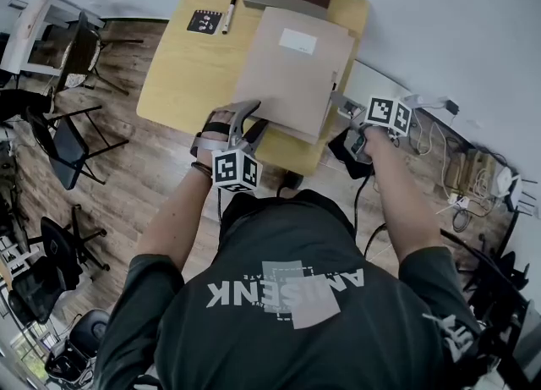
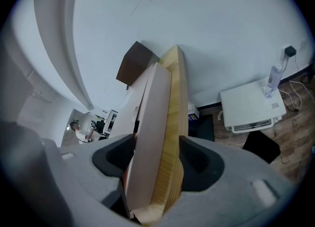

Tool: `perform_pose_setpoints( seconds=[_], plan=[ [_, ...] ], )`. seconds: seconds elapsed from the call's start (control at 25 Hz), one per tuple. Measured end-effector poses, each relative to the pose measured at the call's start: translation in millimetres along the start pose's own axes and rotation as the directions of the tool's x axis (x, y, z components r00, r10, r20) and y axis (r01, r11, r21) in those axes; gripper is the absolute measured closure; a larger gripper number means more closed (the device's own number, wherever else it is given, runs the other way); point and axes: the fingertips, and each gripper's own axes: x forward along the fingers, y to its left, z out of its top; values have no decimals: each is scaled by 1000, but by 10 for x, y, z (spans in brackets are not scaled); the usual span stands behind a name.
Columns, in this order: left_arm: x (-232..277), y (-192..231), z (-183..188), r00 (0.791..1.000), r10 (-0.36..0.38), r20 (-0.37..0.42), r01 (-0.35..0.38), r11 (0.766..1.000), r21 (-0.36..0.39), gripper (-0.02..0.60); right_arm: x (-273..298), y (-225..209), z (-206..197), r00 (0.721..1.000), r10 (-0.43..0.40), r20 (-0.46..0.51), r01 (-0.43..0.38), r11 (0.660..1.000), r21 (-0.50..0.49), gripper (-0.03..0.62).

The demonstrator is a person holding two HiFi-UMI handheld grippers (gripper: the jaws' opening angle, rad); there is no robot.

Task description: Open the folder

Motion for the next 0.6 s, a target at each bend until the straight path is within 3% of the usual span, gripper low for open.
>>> perform_pose_setpoints(
  seconds=[0.2, 0.4, 0.6],
  plan=[
    [50, -57, -6, 1000, 10, 15, -9, 1000, -14, 359, 10, 4, -10, 1000, 23, -7, -23, 999, 35, 324],
    [-15, 42, 68, 995, 62, 76, -55, 995, -89, 383, 18, 1, -47, 998, 58, -8, -57, 995, 85, 324],
    [15, 8, 34, 997, 52, 62, -45, 992, -116, 390, 33, -14, -52, 998, 62, -17, -60, 994, 90, 316]
  ],
)
